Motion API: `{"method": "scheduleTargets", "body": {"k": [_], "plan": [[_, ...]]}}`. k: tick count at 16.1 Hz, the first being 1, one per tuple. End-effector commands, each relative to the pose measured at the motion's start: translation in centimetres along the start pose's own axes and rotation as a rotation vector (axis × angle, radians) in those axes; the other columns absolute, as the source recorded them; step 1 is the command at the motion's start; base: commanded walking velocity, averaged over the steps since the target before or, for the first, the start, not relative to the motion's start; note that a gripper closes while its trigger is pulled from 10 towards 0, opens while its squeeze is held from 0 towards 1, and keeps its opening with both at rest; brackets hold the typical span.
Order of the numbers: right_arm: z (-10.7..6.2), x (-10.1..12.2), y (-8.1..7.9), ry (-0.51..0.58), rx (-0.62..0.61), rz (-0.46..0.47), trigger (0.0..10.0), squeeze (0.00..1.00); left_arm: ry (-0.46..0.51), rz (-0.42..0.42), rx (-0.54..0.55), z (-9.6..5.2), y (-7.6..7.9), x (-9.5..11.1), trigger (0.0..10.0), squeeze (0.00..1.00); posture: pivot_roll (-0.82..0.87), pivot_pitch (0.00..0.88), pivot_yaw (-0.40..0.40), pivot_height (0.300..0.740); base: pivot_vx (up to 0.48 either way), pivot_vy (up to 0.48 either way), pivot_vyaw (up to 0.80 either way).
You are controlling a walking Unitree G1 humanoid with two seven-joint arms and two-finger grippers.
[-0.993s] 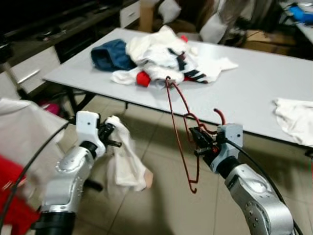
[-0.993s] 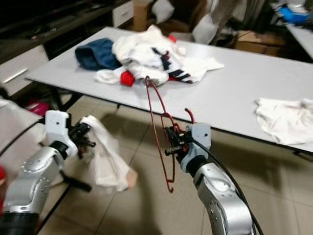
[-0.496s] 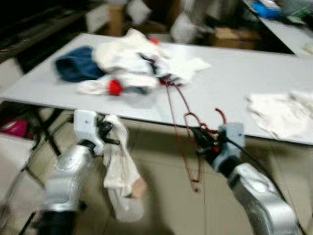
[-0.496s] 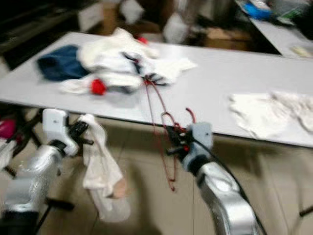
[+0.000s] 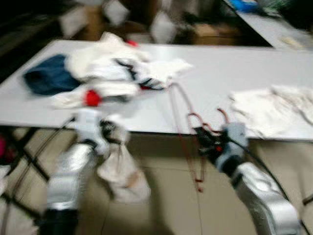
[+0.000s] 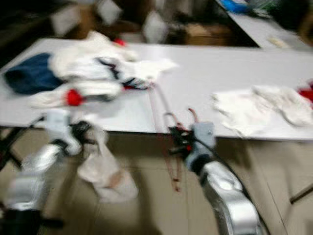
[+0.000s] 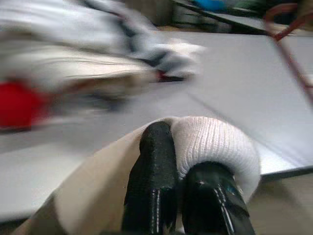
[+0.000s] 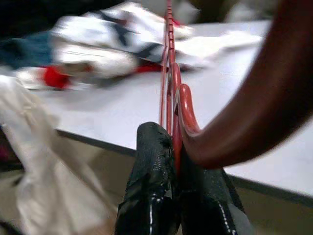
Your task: Hang hanger
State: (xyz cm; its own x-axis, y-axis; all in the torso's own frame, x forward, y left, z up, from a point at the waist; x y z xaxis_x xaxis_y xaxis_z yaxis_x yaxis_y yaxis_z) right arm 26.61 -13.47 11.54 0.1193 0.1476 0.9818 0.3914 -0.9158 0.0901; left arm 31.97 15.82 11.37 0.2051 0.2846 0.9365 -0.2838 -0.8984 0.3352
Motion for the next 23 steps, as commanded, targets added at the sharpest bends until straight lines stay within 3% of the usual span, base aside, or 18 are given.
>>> {"method": "scheduleTargets", "body": {"k": [1,6,9,13,16,21,23], "plan": [[0.3,1.0,-0.5,0.039,0.022,-0.009,10.0,0.00,0.032,0.038,0.018,-0.2,-0.8,1.5,10.0,0.00,-0.11,0.000,0.003,0.740,0.285,0.000,0.00],[0.4,1.3,0.1,0.039,0.034,-0.053,10.0,0.00,0.049,0.078,-0.038,0.5,-0.3,3.2,10.0,0.00,-0.11,0.000,0.003,0.740,0.283,0.000,0.00],[0.3,2.0,0.7,0.047,0.079,-0.118,10.0,0.00,0.086,0.093,-0.080,1.6,0.3,5.4,10.0,0.00,-0.11,0.000,0.000,0.740,0.282,0.000,0.00],[-0.8,3.2,0.8,0.075,0.214,-0.180,10.0,0.00,0.115,0.115,-0.127,2.9,1.0,7.5,10.0,0.00,-0.10,0.000,-0.006,0.740,0.284,0.000,0.00],[-2.5,4.2,1.7,0.064,0.316,-0.246,10.0,0.00,0.139,0.115,-0.202,4.5,2.7,9.5,10.0,0.00,-0.10,0.000,-0.003,0.740,0.287,0.000,0.00],[-4.1,5.3,2.5,0.061,0.389,-0.302,10.0,0.00,0.167,0.134,-0.196,5.6,2.5,11.7,10.0,0.00,-0.10,0.000,-0.005,0.740,0.292,0.000,-0.16],[-5.8,6.0,2.6,0.041,0.499,-0.322,10.0,0.00,0.158,0.159,-0.204,6.3,2.5,12.5,10.0,0.00,-0.10,0.000,-0.008,0.740,0.292,0.000,0.00]]}}
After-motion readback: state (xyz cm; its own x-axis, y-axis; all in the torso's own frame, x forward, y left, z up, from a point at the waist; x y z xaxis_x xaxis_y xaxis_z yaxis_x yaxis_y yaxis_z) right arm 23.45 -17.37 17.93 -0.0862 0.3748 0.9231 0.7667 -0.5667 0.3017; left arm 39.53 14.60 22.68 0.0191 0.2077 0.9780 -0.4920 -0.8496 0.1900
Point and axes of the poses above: a point about 5 cm out from each wrist's last joint towards the gripper, its own z axis pointing out of the wrist towards the gripper, its own x axis along the axis of the wrist's last joint, y = z × x, the point moved 3 cm from there along z, pointing out of the wrist towards the gripper, and after that the axes turned 15 degrees about -z, right-handed, at the moved point
